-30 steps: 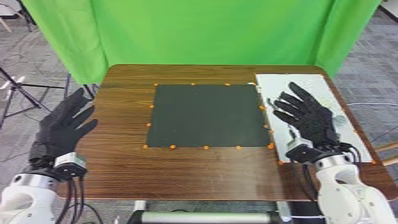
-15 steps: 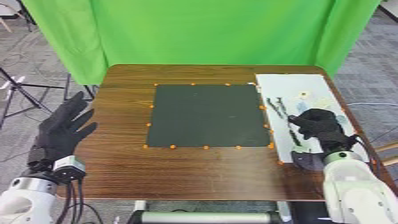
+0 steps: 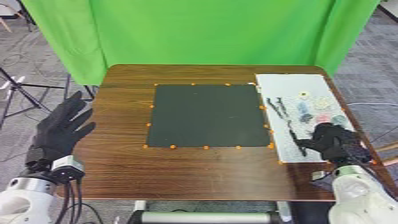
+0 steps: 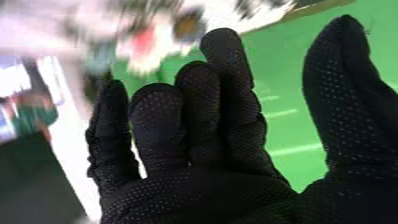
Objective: Arrange flowers
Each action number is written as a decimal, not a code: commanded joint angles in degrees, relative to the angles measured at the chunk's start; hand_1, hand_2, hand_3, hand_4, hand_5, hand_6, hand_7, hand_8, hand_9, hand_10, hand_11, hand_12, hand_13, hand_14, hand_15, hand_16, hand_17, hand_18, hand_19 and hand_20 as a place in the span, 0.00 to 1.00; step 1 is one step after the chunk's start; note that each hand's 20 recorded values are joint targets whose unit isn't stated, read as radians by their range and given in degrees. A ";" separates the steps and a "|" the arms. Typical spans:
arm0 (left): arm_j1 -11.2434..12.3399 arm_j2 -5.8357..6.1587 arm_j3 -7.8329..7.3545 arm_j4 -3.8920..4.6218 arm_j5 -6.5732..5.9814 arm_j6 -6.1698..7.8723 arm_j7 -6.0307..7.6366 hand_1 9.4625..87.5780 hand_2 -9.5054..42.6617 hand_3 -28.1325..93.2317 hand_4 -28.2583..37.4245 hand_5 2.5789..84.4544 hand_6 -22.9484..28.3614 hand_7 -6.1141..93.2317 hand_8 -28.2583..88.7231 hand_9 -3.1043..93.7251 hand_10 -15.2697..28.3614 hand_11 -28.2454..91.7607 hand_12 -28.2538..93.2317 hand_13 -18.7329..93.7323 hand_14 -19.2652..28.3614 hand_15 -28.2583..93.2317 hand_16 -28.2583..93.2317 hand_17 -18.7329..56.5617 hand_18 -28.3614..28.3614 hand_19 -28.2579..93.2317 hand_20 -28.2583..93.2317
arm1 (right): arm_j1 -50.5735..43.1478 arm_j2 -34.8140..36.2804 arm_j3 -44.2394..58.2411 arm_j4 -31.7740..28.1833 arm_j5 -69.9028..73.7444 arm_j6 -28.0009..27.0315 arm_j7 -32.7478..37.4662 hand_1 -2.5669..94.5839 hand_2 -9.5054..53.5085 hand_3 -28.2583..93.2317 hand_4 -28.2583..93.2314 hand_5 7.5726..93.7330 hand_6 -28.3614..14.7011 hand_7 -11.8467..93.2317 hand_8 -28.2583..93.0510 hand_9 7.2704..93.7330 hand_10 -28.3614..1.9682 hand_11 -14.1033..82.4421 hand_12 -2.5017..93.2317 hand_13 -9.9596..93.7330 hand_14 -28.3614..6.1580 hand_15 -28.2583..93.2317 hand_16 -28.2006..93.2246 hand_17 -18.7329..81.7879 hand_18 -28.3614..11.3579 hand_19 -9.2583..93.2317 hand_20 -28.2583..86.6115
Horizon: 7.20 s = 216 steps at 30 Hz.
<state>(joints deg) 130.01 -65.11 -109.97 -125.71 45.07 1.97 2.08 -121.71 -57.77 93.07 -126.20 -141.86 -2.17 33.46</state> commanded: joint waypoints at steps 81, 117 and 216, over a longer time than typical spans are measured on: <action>10.54 3.69 -12.61 -2.87 0.87 -2.93 -0.19 0.17 0.12 0.81 0.00 0.24 0.46 0.24 0.17 0.21 0.55 0.31 0.41 0.28 0.63 0.35 0.30 0.08 0.83 0.53 0.30 | 34.48 -13.80 -32.07 13.01 8.72 2.09 -0.18 0.41 0.00 0.96 0.12 0.69 0.63 0.71 0.44 0.77 0.58 0.85 0.66 0.76 0.46 1.00 0.56 0.45 0.15 0.89 0.67; 6.16 7.86 -7.90 -1.09 -0.48 -4.40 -3.07 0.17 0.11 0.80 0.01 0.24 0.46 0.23 0.17 0.22 0.55 0.30 0.42 0.28 0.63 0.34 0.31 0.09 0.83 0.53 0.30 | 34.43 -33.24 -42.86 32.37 -11.08 -6.94 -0.33 0.41 0.00 0.95 0.11 0.73 0.66 0.68 0.42 0.81 0.55 0.86 0.59 0.78 0.47 1.00 0.56 0.47 0.13 0.91 0.65; 11.82 0.89 -10.49 -3.28 0.89 -3.43 0.63 0.17 0.12 0.81 0.01 0.24 0.46 0.23 0.17 0.22 0.55 0.30 0.42 0.28 0.63 0.35 0.31 0.09 0.83 0.53 0.30 | 9.05 4.71 -1.03 13.20 5.10 -15.95 10.82 0.54 0.00 0.85 0.00 0.72 0.67 0.58 0.32 0.76 0.62 0.70 0.63 0.76 0.56 0.90 0.52 0.43 0.17 0.86 0.65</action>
<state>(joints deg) 141.01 -63.66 -120.27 -128.59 45.71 -1.64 2.87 -112.08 -52.28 91.97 -113.23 -139.65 -15.32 44.54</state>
